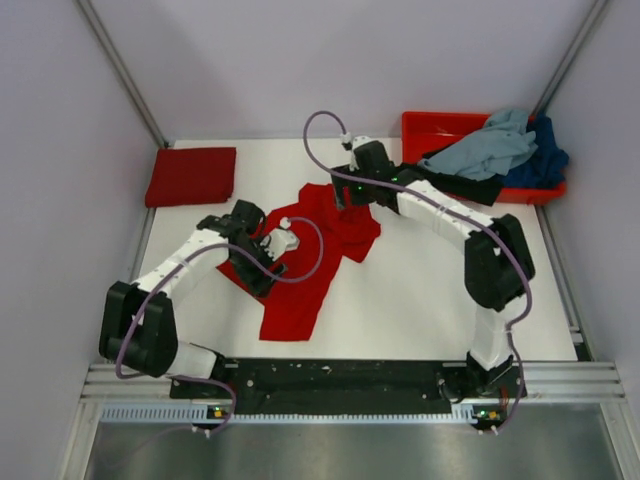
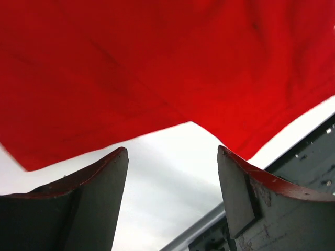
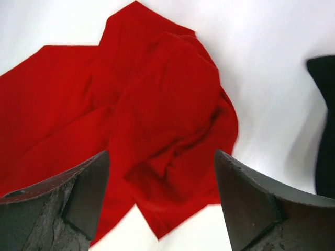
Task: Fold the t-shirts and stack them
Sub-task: Flatten out the tshirt
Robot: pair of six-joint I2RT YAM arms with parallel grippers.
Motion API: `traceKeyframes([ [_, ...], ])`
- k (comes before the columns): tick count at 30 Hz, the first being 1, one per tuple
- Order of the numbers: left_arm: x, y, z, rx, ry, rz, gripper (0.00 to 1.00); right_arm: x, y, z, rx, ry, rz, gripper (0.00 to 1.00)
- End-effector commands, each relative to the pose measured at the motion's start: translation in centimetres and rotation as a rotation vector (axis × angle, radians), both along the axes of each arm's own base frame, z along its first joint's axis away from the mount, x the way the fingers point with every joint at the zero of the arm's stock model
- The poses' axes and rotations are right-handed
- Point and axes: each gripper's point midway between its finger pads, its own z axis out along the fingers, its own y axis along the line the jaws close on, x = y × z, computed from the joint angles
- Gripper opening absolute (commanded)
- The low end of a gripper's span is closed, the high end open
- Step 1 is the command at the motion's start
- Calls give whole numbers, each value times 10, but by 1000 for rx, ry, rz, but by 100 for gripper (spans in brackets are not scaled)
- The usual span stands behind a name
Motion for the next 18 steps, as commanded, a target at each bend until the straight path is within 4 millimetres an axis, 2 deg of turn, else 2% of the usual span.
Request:
traceKeyframes([
  [1,-21,-10,-9,39,42,-78,74,16,35,-15,-74,-35,63,79],
  [4,-27,-20,-21,54,94,-106,75,16,48,-36,-85,2,101,78],
  [6,-31,-28,-28,72,109,-141,76,16,49,-56,-105,34,106,75],
  [8,-36,-35,-34,84,132,-172,77,16,46,-64,-132,48,110,62],
  [9,-39,-36,-39,100,150,-180,77,16,43,-66,-147,50,100,46],
  [12,-34,-23,-55,207,163,-151,78,18,28,-55,-184,22,56,6],
  [13,-32,-20,-60,231,167,-138,77,18,24,-45,-179,8,46,0],
  [16,-31,-21,-70,244,193,-123,71,12,11,-13,-133,-24,19,0],
  [18,-30,-22,-76,248,207,-119,59,7,0,13,-100,-59,-2,0],
])
